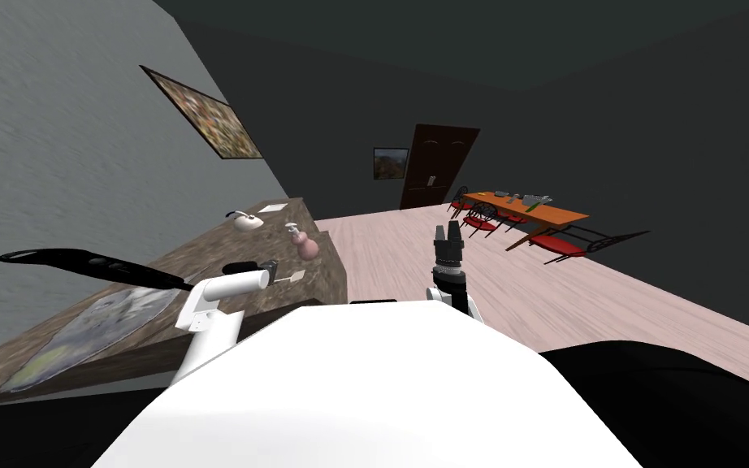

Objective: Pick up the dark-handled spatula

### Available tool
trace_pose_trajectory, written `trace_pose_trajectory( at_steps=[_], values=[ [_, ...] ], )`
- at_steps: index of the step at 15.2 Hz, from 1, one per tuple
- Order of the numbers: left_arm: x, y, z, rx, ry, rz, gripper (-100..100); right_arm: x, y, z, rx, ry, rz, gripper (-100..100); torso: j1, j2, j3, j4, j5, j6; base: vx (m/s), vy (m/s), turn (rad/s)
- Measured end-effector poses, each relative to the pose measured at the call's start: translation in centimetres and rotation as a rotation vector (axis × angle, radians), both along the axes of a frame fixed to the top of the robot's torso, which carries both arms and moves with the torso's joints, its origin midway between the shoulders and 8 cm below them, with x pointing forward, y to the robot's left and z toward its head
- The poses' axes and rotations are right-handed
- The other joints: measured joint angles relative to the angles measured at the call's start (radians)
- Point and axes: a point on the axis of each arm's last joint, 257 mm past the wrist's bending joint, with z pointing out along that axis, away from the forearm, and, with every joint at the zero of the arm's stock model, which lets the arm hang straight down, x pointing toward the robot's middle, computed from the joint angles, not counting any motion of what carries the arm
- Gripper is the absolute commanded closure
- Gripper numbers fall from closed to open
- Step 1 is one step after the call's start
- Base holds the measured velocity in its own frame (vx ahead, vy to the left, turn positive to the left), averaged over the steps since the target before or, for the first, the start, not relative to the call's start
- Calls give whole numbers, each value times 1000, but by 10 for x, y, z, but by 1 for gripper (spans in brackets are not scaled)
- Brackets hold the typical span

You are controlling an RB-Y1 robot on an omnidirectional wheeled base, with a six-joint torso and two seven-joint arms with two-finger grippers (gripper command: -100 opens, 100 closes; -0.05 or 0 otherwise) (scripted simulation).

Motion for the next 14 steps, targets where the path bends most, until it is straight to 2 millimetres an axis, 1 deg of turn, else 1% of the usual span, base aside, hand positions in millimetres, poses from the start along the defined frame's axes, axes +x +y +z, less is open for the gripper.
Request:
trace_pose_trajectory(
  at_steps=[8,14],
  values=[
    [-35,9,-22,-53,147,64,-100,0,0,0,0,0,0,0,1,1,0,0,0,0,58,1,-16],
    [-65,11,-33,-97,249,106,-100,0,0,0,0,0,0,0,1,1,0,0,0,0,65,3,-18]
  ],
)
